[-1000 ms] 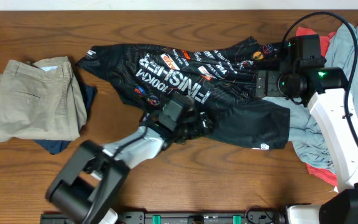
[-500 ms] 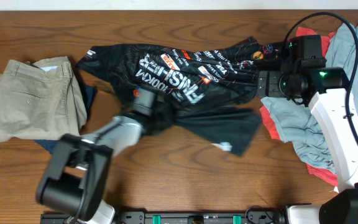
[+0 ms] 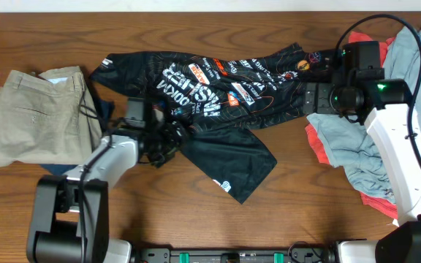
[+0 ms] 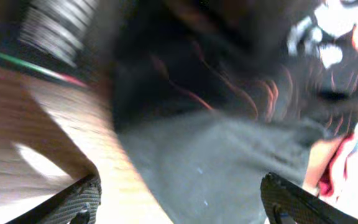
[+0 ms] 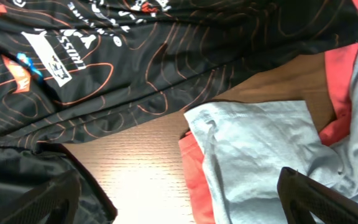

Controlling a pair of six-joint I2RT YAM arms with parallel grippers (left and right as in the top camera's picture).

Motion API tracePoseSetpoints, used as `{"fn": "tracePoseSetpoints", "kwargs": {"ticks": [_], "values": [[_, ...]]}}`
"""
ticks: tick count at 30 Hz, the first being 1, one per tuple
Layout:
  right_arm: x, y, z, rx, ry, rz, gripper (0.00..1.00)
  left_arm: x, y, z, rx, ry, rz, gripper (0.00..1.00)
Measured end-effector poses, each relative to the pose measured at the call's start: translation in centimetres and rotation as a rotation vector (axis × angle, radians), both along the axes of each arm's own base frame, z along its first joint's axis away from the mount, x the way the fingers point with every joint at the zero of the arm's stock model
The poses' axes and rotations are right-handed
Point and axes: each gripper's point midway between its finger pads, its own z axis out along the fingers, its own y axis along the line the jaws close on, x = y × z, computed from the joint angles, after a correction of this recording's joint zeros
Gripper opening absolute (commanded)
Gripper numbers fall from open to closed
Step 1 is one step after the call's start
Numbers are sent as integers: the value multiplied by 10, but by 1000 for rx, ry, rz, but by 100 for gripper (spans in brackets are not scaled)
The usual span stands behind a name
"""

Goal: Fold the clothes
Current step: 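Reach the left gripper to the jersey's left corner and grasp it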

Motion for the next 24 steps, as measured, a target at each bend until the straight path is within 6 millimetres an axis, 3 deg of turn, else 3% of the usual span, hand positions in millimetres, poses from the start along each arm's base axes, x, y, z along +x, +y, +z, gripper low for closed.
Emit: {"fn": "tracePoseSetpoints", "kwargs": {"ticks": [6, 12, 16, 22, 24], "values": [[0, -3, 0, -1, 0, -8, 99, -7, -26, -2, 101, -58, -100, 91], [0, -3, 0, 0, 0, -8, 99, 4, -57, -1, 131, -173, -175, 89], [0, -3, 0, 0, 1, -8, 99, 18, -75, -4, 117, -237, -198, 60], [-1, -3, 0, 0, 3, -8, 99, 20, -73, -15, 134, -226, -191, 15], [-1, -3, 0, -1, 5, -9, 99, 19, -71, -19, 142, -216, -188, 6]]}}
